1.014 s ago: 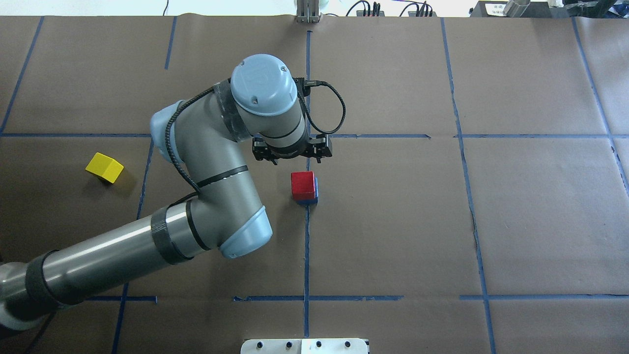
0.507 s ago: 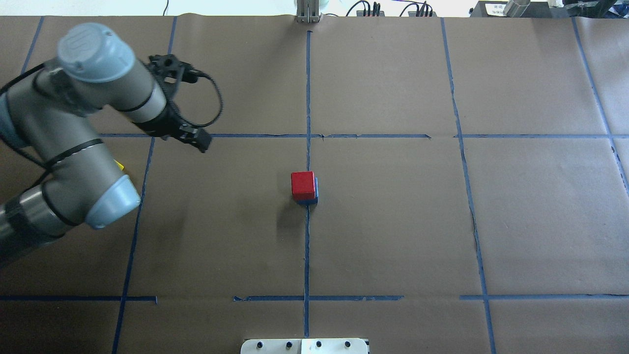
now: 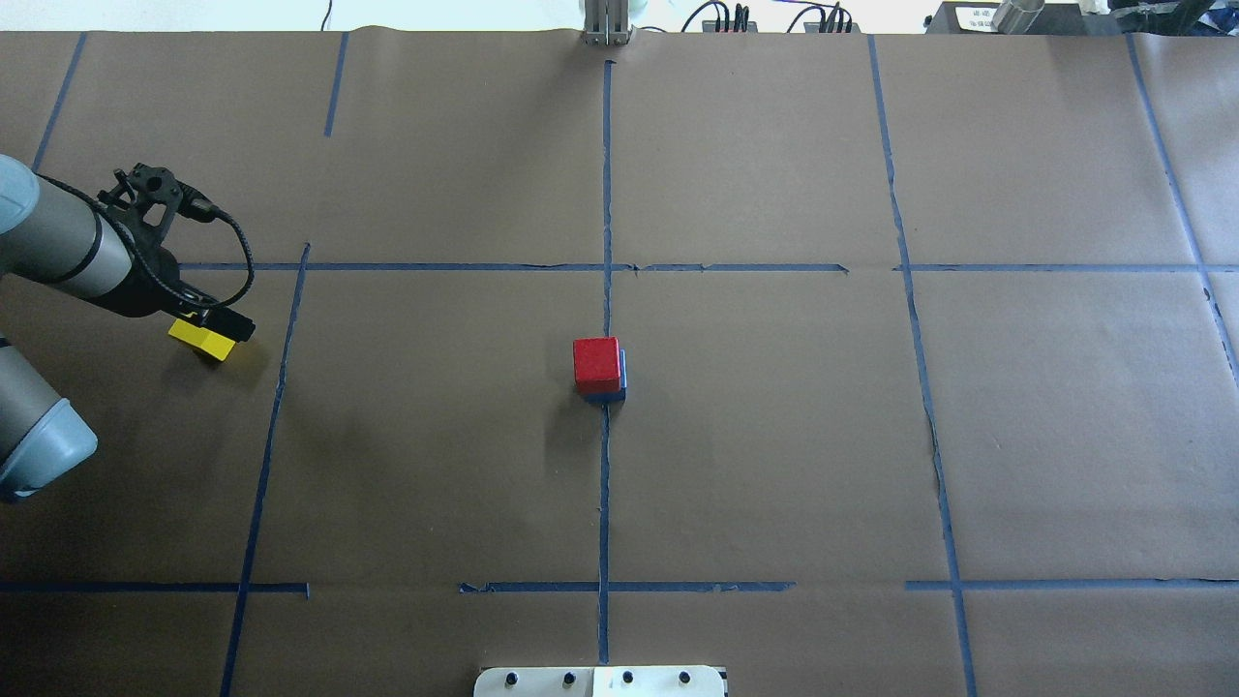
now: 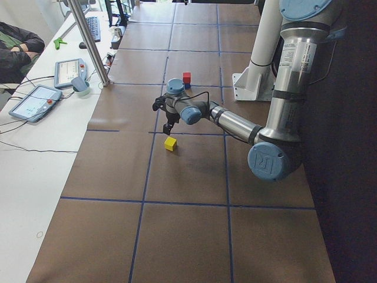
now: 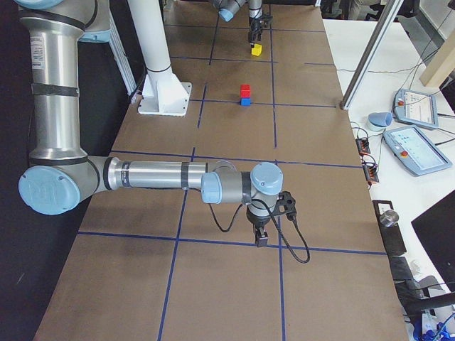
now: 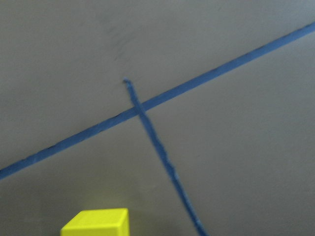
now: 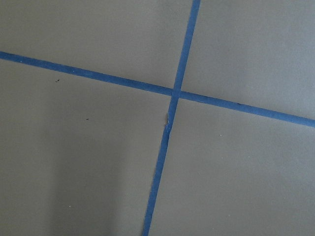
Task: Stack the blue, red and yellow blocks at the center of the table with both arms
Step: 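Move the left gripper to the yellow cube and grasp it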
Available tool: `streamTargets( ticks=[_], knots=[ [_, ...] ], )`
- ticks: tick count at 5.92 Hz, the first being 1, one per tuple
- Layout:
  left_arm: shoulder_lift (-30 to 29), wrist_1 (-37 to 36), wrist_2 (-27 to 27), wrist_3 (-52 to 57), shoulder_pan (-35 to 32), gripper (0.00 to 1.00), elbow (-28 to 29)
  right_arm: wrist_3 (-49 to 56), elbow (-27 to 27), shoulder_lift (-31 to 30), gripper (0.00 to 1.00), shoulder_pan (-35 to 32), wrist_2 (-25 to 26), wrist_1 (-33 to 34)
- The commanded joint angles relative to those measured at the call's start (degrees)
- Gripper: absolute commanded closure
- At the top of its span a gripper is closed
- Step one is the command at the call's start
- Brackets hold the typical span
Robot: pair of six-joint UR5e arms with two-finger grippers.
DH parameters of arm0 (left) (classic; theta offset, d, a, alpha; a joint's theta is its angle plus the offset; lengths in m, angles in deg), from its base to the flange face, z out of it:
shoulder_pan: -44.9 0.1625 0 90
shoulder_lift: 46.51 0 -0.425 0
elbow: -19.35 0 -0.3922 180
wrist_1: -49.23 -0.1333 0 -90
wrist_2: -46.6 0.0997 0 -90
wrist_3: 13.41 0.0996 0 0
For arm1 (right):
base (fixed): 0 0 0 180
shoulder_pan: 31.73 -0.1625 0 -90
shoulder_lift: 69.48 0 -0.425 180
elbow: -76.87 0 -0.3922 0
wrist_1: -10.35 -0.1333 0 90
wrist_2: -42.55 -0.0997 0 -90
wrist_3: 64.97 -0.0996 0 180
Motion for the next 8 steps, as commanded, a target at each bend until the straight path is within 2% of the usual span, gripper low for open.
streamTargets(
  ticks=[1,3,6,7,8],
  knots=[
    [0.6,0.93,0.04,-0.66,-0.87,0.0,3.89,-0.07,0.09,0.0,0.0,0.0,0.0,0.0],
    [-0.54,1.02,0.04,-4.7,-0.35,0.0,6.45,0.02,0.0,0.0,0.0,0.0,0.0,0.0],
    [-3.34,1.11,0.04,-4.71,0.09,0.0,11.11,0.02,0.0,0.0,0.0,0.0,0.0,0.0],
    [-3.53,1.11,0.04,-4.62,0.53,0.15,11.47,0.02,0.09,0.0,0.0,0.0,0.0,0.0],
    [-4.05,0.94,0.04,-4.62,0.62,0.62,11.48,0.02,0.0,0.0,0.0,0.0,0.0,0.0]
  ],
)
